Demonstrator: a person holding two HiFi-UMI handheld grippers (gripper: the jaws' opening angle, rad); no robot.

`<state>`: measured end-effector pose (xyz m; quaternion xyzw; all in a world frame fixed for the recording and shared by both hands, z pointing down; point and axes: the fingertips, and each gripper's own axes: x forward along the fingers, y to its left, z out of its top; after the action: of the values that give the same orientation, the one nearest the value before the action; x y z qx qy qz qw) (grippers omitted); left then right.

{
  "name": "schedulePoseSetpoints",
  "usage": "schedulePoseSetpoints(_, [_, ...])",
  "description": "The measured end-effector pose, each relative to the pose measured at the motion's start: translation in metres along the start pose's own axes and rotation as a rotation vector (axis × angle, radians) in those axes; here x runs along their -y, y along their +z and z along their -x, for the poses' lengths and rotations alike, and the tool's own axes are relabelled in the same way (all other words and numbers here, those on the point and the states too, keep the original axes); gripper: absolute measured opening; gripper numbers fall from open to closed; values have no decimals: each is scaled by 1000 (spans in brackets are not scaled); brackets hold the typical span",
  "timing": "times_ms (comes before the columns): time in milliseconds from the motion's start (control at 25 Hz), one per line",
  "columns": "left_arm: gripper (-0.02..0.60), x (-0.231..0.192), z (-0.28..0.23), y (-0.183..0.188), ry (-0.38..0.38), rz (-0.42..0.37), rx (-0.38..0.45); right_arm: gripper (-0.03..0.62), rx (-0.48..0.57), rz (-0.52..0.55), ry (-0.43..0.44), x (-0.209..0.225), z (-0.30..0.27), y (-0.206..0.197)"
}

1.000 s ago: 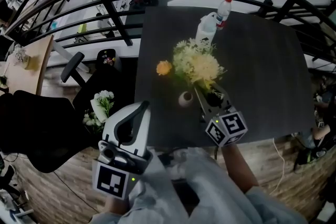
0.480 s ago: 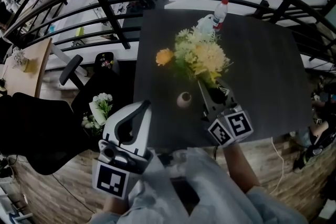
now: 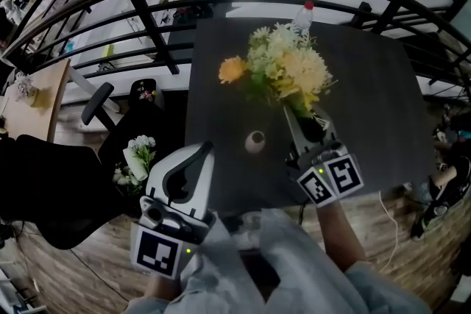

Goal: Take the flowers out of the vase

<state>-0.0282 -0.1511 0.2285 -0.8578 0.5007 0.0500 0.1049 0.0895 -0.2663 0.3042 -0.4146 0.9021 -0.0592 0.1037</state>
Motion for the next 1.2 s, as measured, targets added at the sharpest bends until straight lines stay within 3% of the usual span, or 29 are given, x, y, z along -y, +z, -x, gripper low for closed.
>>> schedulePoseSetpoints(520, [0,5,-6,-4,-59,17,8,91,3,28,-110,27,24,7])
schedulePoseSetpoints(1200, [0,15,-14,-13,-89,30,-24,84,-183,11,-203,56,61,-65])
